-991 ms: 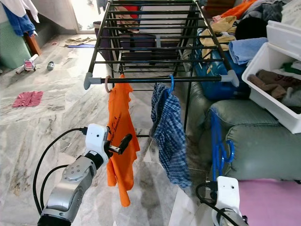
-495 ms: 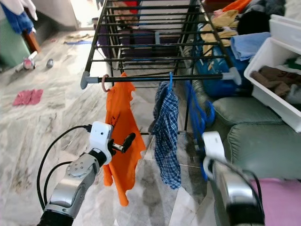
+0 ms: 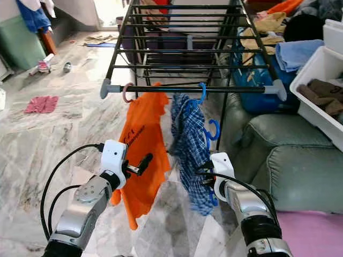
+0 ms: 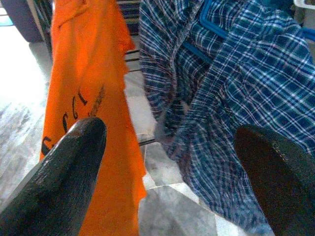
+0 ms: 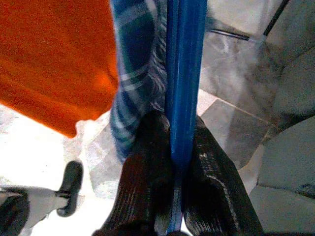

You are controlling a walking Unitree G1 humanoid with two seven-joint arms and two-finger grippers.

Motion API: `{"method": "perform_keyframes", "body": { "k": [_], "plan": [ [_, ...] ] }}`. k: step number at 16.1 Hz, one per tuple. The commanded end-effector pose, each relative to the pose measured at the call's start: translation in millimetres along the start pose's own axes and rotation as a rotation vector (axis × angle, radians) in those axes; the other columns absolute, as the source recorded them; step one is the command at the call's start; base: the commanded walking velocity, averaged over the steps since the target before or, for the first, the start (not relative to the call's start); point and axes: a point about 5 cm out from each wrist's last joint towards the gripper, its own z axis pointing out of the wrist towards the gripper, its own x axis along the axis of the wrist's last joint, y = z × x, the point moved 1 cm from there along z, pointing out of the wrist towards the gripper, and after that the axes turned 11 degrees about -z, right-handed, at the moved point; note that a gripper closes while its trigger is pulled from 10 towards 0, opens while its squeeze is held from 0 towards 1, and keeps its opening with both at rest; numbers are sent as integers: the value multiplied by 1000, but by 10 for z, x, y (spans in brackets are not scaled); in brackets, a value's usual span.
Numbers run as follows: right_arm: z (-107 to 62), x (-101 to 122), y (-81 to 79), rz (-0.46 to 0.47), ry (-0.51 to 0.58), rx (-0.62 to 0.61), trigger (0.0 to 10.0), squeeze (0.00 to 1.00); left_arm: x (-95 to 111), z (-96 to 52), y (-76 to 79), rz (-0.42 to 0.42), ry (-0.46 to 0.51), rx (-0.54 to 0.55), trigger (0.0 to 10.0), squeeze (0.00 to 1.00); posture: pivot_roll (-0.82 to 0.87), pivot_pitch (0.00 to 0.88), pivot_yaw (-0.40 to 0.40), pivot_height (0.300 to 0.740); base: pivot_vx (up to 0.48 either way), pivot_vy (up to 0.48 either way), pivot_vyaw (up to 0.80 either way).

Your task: Hang hanger

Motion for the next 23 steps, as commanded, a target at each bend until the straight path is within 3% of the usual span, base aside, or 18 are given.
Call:
{"method": "perform_keyframes", "body": {
  "k": [1,3,4,7,14,23],
  "plan": [
    [-43,101,161,-19,36,-73,10000,0,21,-20,-11,3,5,5,10000,0,-13,66,-6,740,0,0,0],
    [-139,135,407,-17,60,-190,10000,0,24,-27,-4,1,4,-8,10000,0,-15,68,-3,740,0,0,0],
    [-221,120,605,-12,67,-287,10000,0,23,-32,2,-8,4,-18,10000,0,-18,70,2,740,0,0,0],
    [-314,79,796,35,74,-345,10000,0,43,-33,21,-8,11,-49,10000,0,-22,72,10,740,0,0,0],
    [-287,184,833,32,95,-327,10000,0,40,-64,3,-12,4,-57,10000,0,-9,72,10,740,176,0,0],
    [-210,30,819,166,5,-291,10000,0,45,-79,1,-7,-1,-64,10000,0,-3,68,14,740,346,0,0]
  ]
}}
